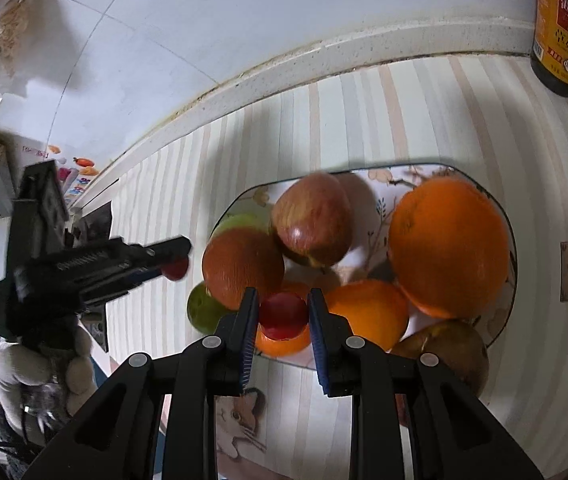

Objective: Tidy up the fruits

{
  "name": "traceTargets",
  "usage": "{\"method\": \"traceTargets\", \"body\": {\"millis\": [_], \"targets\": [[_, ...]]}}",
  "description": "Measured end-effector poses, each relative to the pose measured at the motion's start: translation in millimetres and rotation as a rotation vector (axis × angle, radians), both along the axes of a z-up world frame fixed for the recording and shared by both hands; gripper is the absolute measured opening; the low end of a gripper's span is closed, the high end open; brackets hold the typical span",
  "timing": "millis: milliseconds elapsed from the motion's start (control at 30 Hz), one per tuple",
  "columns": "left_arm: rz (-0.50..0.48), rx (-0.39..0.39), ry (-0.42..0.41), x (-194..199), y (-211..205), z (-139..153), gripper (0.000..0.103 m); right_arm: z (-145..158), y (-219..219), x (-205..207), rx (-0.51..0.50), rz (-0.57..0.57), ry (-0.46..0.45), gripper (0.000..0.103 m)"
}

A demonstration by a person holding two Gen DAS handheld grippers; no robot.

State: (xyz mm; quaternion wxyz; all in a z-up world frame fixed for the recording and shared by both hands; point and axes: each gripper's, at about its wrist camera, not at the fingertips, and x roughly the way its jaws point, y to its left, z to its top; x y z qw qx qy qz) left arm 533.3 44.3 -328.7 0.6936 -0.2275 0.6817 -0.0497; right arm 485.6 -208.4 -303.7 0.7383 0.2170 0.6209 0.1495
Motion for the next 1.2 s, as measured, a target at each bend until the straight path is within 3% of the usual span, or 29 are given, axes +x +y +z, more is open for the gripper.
{"method": "traceTargets", "body": {"millis": [300, 500, 633, 733, 833, 967, 1133, 1200], "targets": [[-0.001, -0.017, 0.027, -2, 3, -9, 0.03, -2, 9, 5, -0.059, 0.003, -0.01, 0.028], [-0.016, -0.006, 0.035, -3, 1, -11, 0.034, 0, 23, -7, -0.095, 0.064, -0.036, 0.028], [-0.029, 0.01, 0.015, -7, -2, -7, 0.065, 4, 38, -23, -0.159, 0.148, -0.08, 0.028], [-0.041, 0.038, 0.007, -10, -3, -5, 0.07, -1, 45, -33, -0.219, 0.195, -0.09, 0.028], [-0.041, 0.057, -0.007, -14, -1, 0, 0.092, -5, 44, -37, -0.246, 0.197, -0.096, 0.03], [-0.042, 0.096, -0.037, -24, 3, 12, 0.093, 9, 38, -39, -0.211, 0.147, -0.138, 0.073], [-0.052, 0.177, -0.121, -49, 8, 41, 0.093, 41, 23, -45, -0.201, 0.076, -0.201, 0.081], [-0.067, 0.256, -0.185, -67, 6, 59, 0.093, 57, 17, -54, -0.277, 0.049, -0.223, 0.096]]}}
